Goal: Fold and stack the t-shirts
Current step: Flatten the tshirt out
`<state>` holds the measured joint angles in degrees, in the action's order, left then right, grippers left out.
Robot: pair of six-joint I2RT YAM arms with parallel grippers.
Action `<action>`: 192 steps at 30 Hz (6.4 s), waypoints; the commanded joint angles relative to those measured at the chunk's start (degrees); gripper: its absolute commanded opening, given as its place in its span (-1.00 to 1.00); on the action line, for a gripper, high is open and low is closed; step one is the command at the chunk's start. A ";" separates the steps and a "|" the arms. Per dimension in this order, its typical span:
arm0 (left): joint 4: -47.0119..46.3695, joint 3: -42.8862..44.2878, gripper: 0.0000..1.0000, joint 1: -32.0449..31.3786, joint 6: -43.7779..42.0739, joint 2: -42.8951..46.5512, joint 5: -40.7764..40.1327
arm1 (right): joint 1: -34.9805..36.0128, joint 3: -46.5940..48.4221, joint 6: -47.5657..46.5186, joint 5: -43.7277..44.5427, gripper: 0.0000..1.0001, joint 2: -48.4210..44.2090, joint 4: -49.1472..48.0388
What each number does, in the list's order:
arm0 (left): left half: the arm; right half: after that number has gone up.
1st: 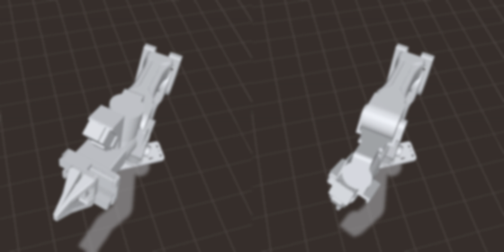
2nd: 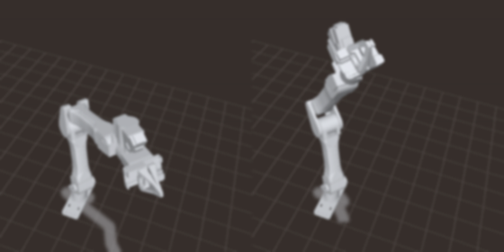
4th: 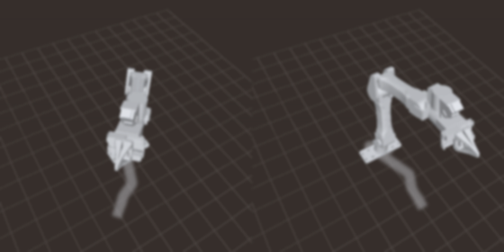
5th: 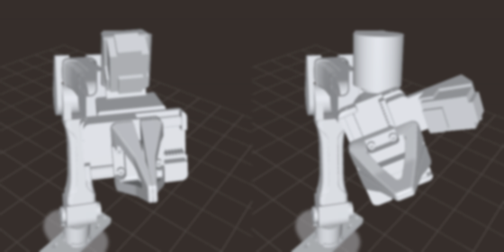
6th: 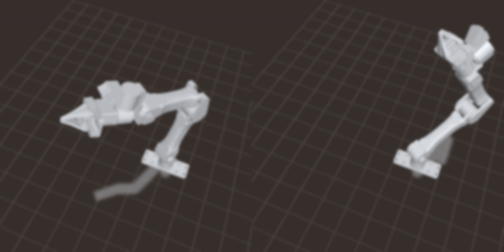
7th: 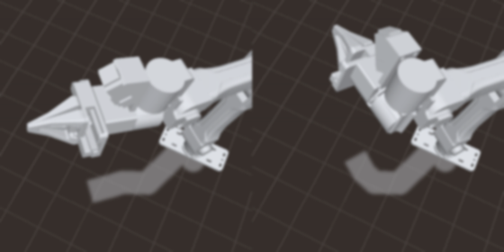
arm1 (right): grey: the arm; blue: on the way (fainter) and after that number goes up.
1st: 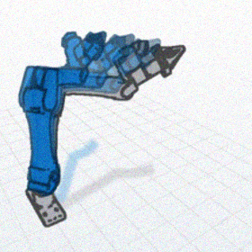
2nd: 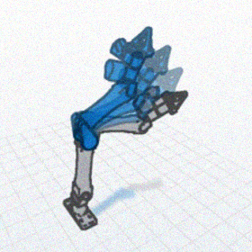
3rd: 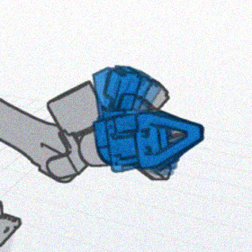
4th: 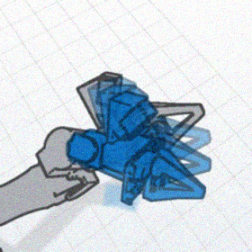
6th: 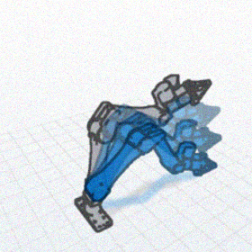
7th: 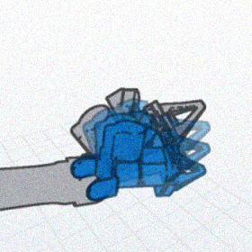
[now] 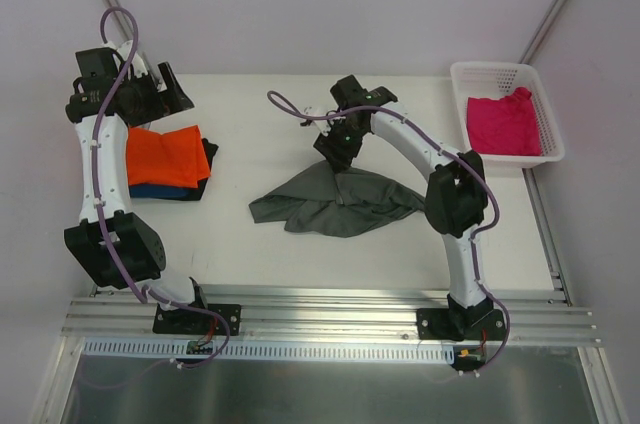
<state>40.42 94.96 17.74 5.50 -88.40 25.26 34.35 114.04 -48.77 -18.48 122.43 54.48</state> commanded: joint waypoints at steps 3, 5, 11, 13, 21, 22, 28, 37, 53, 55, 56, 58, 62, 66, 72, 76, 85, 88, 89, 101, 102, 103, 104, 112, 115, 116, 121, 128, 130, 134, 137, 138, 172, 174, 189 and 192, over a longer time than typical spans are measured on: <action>0.27 -0.30 0.98 0.63 -1.72 2.44 -1.70 | 0.10 1.98 -2.20 -3.49 0.04 1.23 1.07; 0.36 -0.13 0.98 0.63 -1.89 2.44 -1.88 | 0.11 2.06 -2.20 -3.76 0.04 1.67 1.33; 0.36 -0.30 0.98 0.63 -1.89 2.36 -2.14 | 0.10 2.85 -2.20 -4.11 0.03 3.95 1.86; 0.44 -0.30 0.98 0.55 -1.98 2.36 -2.23 | 0.10 3.73 -1.77 -4.20 -0.01 4.65 2.56; 0.44 -0.21 0.98 0.63 -1.98 2.27 -2.75 | 0.19 4.61 -2.29 -3.93 -0.14 6.15 3.53; 0.53 -0.21 0.98 0.63 -2.07 2.27 -2.67 | 0.11 4.53 -2.38 -3.85 -0.15 6.15 3.70; 0.45 0.05 0.98 0.63 -1.89 2.09 -2.67 | -0.07 4.35 -2.64 -3.58 -0.44 6.50 4.58; 0.44 -0.04 0.99 0.55 -1.54 1.30 -1.27 | -0.60 4.96 -1.68 -2.97 -0.99 3.78 3.88; 4.84 -12.16 0.87 -9.21 -19.11 -4.67 -6.61 | -3.58 12.96 0.87 2.30 -0.99 -13.00 5.20; 5.02 -12.51 0.85 -10.70 -22.79 -5.72 -6.88 | -3.50 12.70 1.92 3.01 -0.99 -13.80 3.89; 4.93 -12.69 0.85 -12.01 -23.77 -5.90 -7.15 | -3.76 12.70 2.36 3.53 -0.99 -14.41 3.45; 6.23 -13.31 0.84 -13.42 -27.01 -6.17 -5.93 | -4.03 13.14 3.42 4.33 -0.99 -14.68 2.21; 8.26 -13.66 0.84 -17.29 -29.75 -6.61 -4.95 | -5.08 14.80 5.00 5.73 -0.99 -13.98 1.42; 10.73 -12.34 0.83 -17.56 -29.15 -8.63 -2.67 | -6.66 20.07 9.65 6.00 -0.99 -13.01 -0.95; 10.90 -11.37 0.82 -18.69 -26.86 -10.21 0.32 | -6.75 25.62 10.98 7.23 -0.99 -13.62 -6.11; 10.90 -11.29 0.78 -20.19 -24.84 -12.32 1.37 | -6.49 23.51 10.19 9.42 -0.99 -16.52 -10.79; 10.64 -8.56 0.78 -23.36 -23.52 -14.69 1.11 | -6.57 22.81 11.60 12.59 -0.99 -17.93 -15.46; 10.73 -6.20 0.74 -24.06 -22.29 -17.41 2.42 | -6.57 20.88 12.38 12.42 -0.99 -18.54 -15.37; 10.73 -4.97 0.73 -24.50 -21.94 -18.03 2.78 | -6.66 20.09 12.91 11.98 -0.99 -18.54 -15.37; 10.99 4.96 0.55 -37.50 -23.51 -29.19 -12.49 | -6.84 19.91 14.85 10.75 -0.99 -16.44 -14.75; 10.90 5.58 0.55 -37.86 -23.95 -30.59 -15.73 | -6.93 19.91 14.93 10.66 -0.99 -16.35 -14.66; 10.99 6.46 0.55 -38.04 -24.04 -31.30 -17.42 | -7.01 19.91 15.20 10.40 -0.99 -16.35 -14.75; 10.99 8.12 0.54 -38.30 -24.22 -31.92 -18.74 | -6.93 20.08 15.37 10.39 -0.99 -16.17 -14.58; 11.08 13.58 0.45 -39.44 -28.07 -35.09 -30.59 | -7.72 20.61 16.25 9.78 -0.99 -15.47 -14.58; 11.17 14.64 0.41 -40.32 -29.58 -35.17 -32.20 | -7.98 21.05 16.61 9.52 -0.99 -15.21 -14.49; 11.17 14.90 0.41 -40.50 -29.93 -34.91 -32.46 | -8.16 21.05 16.69 9.52 -0.99 -15.03 -14.58; 12.48 14.82 0.35 -41.38 -31.86 -33.77 -32.55 | -8.51 21.66 17.31 9.08 -0.99 -14.33 -14.49; 13.72 9.64 0.28 -41.56 -33.18 -28.24 -30.53 | -8.68 21.84 17.57 8.99 -0.99 -13.89 -14.58; 14.07 8.50 0.28 -41.55 -33.27 -27.27 -29.92 | -8.68 22.02 17.66 8.81 -0.99 -13.80 -14.58; 15.12 8.75 0.28 -41.47 -33.09 -26.82 -27.46 | -8.68 22.80 17.84 8.81 -0.99 -13.27 -14.66; 15.47 9.81 0.28 -41.56 -33.09 -26.82 -23.60 | -8.68 23.25 17.84 8.99 -0.99 -12.83 -14.58; 15.47 9.81 0.28 -41.56 -33.44 -26.91 -22.54 | -8.68 23.16 17.66 9.16 -0.99 -12.75 -14.66; 14.33 16.75 -0.12 -37.34 -32.30 -38.69 -6.89 | -8.95 20.34 15.81 11.89 -0.99 -13.71 -14.84; 14.42 16.75 -0.14 -37.25 -32.22 -38.87 -6.97 | -9.04 20.43 15.90 11.80 -0.99 -13.45 -14.84; 15.39 15.26 -0.21 -35.84 -31.07 -38.60 -7.50 | -9.04 21.84 16.34 11.54 -0.99 -11.95 -14.93; 15.47 15.43 -0.24 -35.84 -30.81 -38.95 -6.71 | -8.95 21.93 16.25 11.54 -0.99 -11.95 -15.01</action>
<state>54.02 109.89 -18.55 -25.91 -127.26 16.47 25.63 133.38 -32.58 -6.85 111.22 42.19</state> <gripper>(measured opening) 0.388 0.011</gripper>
